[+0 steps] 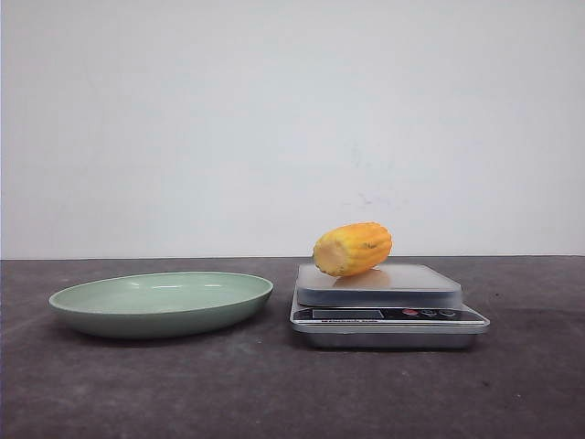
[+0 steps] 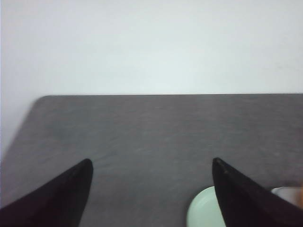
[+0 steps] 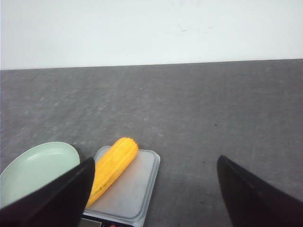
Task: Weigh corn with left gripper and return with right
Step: 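Release the corn onto the scale and raise the left gripper away, then lower the right gripper over the corn on the scale and close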
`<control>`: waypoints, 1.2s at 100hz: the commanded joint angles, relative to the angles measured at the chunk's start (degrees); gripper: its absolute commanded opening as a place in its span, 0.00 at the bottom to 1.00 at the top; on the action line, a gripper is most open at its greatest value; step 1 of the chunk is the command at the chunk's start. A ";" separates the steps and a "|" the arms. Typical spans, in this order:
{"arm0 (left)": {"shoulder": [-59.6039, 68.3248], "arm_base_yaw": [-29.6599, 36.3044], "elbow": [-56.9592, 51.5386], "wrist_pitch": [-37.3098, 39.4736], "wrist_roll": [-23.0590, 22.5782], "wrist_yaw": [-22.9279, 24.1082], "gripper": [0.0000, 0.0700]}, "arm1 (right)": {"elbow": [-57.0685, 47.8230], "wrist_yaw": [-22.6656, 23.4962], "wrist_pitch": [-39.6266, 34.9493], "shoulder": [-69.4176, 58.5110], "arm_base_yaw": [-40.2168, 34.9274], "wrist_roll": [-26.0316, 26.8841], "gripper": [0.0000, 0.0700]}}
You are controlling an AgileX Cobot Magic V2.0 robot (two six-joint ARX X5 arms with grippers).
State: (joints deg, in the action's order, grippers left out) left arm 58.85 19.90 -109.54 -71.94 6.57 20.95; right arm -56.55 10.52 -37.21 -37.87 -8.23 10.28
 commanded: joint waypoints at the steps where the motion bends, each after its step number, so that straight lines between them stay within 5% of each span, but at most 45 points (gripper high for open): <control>1: -3.06 0.20 -0.02 -1.51 0.57 0.24 0.68 | -0.94 0.00 0.00 -0.28 -0.72 -0.68 0.74; 48: -38.62 0.15 19.91 -11.10 12.63 1.95 0.68 | -0.94 0.09 1.25 -6.19 -7.72 -0.04 0.74; 75: -48.89 0.04 31.69 -11.10 15.15 1.42 0.68 | -1.01 -0.26 10.43 -18.82 -16.31 3.80 0.76; 120: -48.81 0.04 41.46 -7.30 14.82 -2.16 0.68 | -13.46 -12.61 12.04 -50.97 -26.16 8.26 0.76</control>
State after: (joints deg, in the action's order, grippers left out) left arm 9.74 19.88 -67.55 -80.03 21.23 19.25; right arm -67.48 -1.28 -24.47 -85.27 -33.82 16.84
